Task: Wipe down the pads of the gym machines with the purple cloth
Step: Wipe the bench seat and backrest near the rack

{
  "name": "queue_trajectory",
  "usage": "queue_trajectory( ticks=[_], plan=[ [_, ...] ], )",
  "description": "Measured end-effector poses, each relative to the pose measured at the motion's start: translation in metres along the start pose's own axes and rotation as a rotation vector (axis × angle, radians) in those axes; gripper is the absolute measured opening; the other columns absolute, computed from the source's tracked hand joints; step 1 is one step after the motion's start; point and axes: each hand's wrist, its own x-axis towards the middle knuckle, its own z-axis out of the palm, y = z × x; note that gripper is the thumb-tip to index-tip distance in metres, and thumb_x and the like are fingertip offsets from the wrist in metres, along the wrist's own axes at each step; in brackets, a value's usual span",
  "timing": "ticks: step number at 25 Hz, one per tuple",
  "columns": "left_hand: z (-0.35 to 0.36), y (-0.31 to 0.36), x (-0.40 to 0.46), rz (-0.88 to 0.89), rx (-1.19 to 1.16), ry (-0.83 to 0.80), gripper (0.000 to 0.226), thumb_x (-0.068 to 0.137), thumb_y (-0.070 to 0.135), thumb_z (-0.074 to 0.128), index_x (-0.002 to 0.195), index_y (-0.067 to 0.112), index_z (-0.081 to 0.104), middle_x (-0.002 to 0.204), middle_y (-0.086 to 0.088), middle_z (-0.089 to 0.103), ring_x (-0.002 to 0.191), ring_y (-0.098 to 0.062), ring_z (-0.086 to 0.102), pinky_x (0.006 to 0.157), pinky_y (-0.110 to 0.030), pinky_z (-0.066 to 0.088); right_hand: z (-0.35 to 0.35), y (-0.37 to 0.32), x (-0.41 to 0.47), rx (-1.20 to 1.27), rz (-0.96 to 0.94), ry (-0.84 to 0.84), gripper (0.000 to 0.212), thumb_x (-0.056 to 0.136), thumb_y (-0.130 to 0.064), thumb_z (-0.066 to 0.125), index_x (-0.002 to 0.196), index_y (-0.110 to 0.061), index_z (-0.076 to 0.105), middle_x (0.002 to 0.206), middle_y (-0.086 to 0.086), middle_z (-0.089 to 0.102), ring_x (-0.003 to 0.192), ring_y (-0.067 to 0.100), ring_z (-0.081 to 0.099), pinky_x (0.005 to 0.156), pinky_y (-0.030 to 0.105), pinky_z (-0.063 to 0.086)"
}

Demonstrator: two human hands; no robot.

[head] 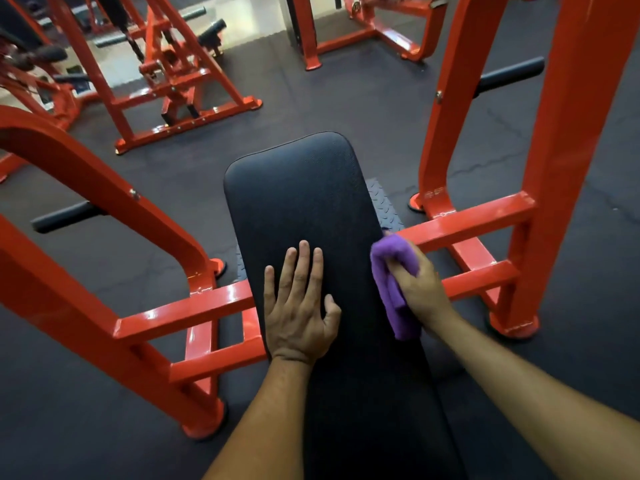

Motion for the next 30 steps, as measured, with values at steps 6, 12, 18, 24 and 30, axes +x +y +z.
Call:
queue_trajectory(
  ticks=[6,12,18,24,30],
  plan=[
    [0.002,0.000,-0.001,0.000,-0.019,0.014,0.074,0.087,0.033,0.046,0.158,0.014,0.040,0.168,-0.006,0.029,0.157,-0.023,0.023,0.125,-0.057,0.020,0.039,-0.081,0.162,-0.055,-0.159,0.105,0.027,0.089,-0.038,0.061,0.110,-0.022,0.066,0.102,-0.009,0.069,0.098,0.010,0.065,0.095,0.035,0.051],
    [-0.001,-0.001,-0.001,0.000,-0.021,0.005,0.075,0.087,0.033,0.047,0.159,0.016,0.038,0.169,-0.005,0.028,0.158,-0.022,0.022,0.127,-0.055,0.017,0.027,-0.045,0.117,-0.049,-0.090,0.056,0.053,0.083,-0.047,0.064,0.129,-0.020,0.062,0.124,0.000,0.067,0.117,0.016,0.063,0.104,0.039,0.048],
    [0.002,0.000,0.001,-0.006,-0.042,0.018,0.075,0.087,0.033,0.046,0.160,0.016,0.037,0.169,-0.005,0.027,0.158,-0.022,0.022,0.126,-0.057,0.020,0.002,-0.007,0.019,-0.160,-0.134,0.025,0.031,0.087,-0.022,0.060,0.117,-0.014,0.063,0.120,-0.001,0.065,0.115,0.014,0.060,0.103,0.037,0.046],
    [0.001,-0.001,-0.003,0.000,-0.054,0.024,0.075,0.087,0.032,0.048,0.160,0.017,0.037,0.169,-0.004,0.027,0.158,-0.021,0.021,0.126,-0.057,0.018,0.049,-0.086,0.137,-0.264,-0.133,0.241,0.026,0.093,-0.034,0.064,0.112,-0.018,0.057,0.115,0.005,0.063,0.102,0.020,0.061,0.089,0.033,0.048],
    [0.001,-0.001,-0.003,-0.008,-0.089,0.041,0.073,0.088,0.031,0.047,0.159,0.017,0.039,0.169,-0.004,0.029,0.157,-0.021,0.023,0.125,-0.057,0.022,0.057,-0.109,0.181,-0.400,-0.281,0.286,0.021,0.086,-0.032,0.066,0.102,-0.019,0.068,0.101,-0.001,0.068,0.090,0.016,0.060,0.075,0.026,0.045]
  ],
)
